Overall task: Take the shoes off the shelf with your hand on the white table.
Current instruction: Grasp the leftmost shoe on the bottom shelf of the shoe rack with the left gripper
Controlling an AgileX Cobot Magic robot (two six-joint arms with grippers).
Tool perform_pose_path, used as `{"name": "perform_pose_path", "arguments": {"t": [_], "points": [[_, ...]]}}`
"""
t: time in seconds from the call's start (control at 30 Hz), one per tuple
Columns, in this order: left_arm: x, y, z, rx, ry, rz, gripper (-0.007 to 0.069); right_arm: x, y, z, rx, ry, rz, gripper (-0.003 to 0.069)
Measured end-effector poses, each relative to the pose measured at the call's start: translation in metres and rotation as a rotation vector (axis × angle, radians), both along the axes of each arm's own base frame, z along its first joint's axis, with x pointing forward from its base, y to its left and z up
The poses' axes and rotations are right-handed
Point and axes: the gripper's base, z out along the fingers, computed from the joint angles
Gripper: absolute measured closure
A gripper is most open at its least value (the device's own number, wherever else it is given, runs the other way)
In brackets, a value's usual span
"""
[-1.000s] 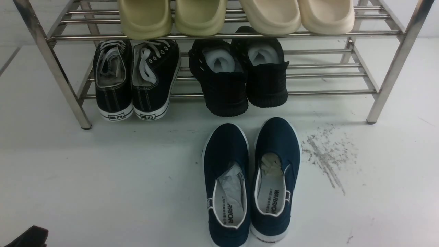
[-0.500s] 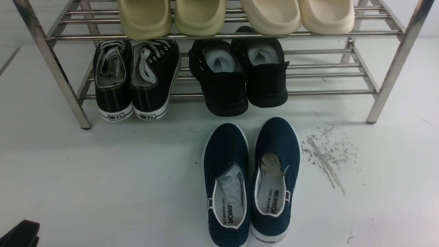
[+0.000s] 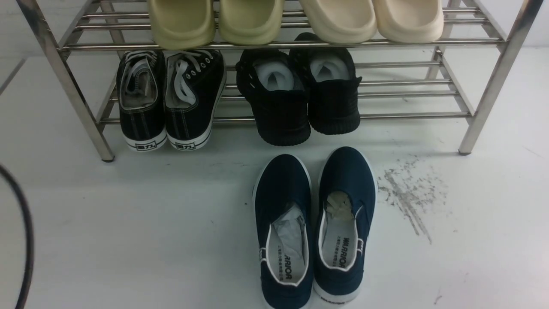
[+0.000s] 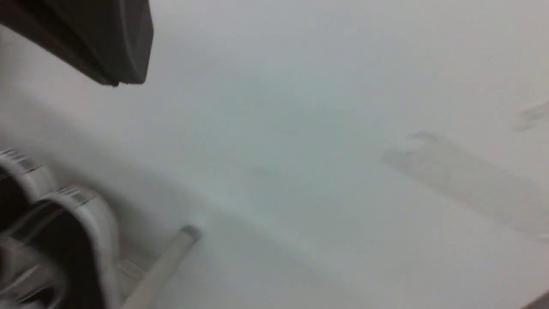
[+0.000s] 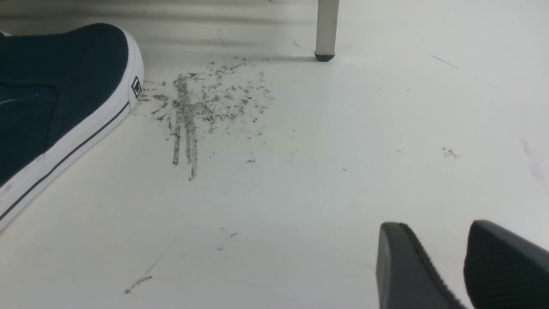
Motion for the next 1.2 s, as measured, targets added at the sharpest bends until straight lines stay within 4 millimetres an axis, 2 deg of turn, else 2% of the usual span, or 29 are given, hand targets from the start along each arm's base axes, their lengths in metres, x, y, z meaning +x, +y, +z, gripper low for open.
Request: {"name": "perform_pose_path", "arguments": {"t": [0.1,0.2,0.27,0.3,0.33,0.4,0.43,0.47,0.53,0.67,0.87,1.0,1.2], "points": [[0.036,0.004,0.007,0.098,0.217,-0.024,0.0624,0.0,0.0,0.0,0.0,0.0,0.0,0.042],[0.092,0.004,0.0,0.164,0.415,-0.114,0.0624,0.0,0.0,0.0,0.0,0.0,0.0,0.042],[0.123,0.002,-0.006,0.171,0.499,-0.157,0.0624,0.0,0.0,0.0,0.0,0.0,0.0,0.042],[0.139,0.001,-0.009,0.168,0.528,-0.171,0.0624,0.0,0.0,0.0,0.0,0.0,0.0,0.042],[0.142,0.001,-0.01,0.166,0.53,-0.172,0.0624,0.0,0.0,0.0,0.0,0.0,0.0,0.042],[0.179,-0.001,-0.015,0.153,0.567,-0.188,0.0624,0.0,0.0,0.0,0.0,0.0,0.0,0.042],[0.18,-0.001,-0.012,0.154,0.559,-0.188,0.0624,0.0,0.0,0.0,0.0,0.0,0.0,0.042],[0.195,-0.002,-0.011,0.145,0.553,-0.189,0.0624,0.0,0.0,0.0,0.0,0.0,0.0,0.042],[0.21,-0.004,-0.001,0.132,0.511,-0.189,0.0624,0.0,0.0,0.0,0.0,0.0,0.0,0.042],[0.223,-0.01,0.009,0.07,0.434,-0.204,0.0624,0.0,0.0,0.0,0.0,0.0,0.0,0.042],[0.234,-0.019,0.013,-0.022,0.308,-0.225,0.062,0.0,0.0,0.0,0.0,0.0,0.0,0.042],[0.242,-0.023,0.013,-0.074,0.239,-0.23,0.0576,0.0,0.0,0.0,0.0,0.0,0.0,0.042],[0.266,-0.029,-0.007,-0.165,0.174,-0.221,0.0352,0.0,0.0,0.0,0.0,0.0,0.0,0.042]]}}
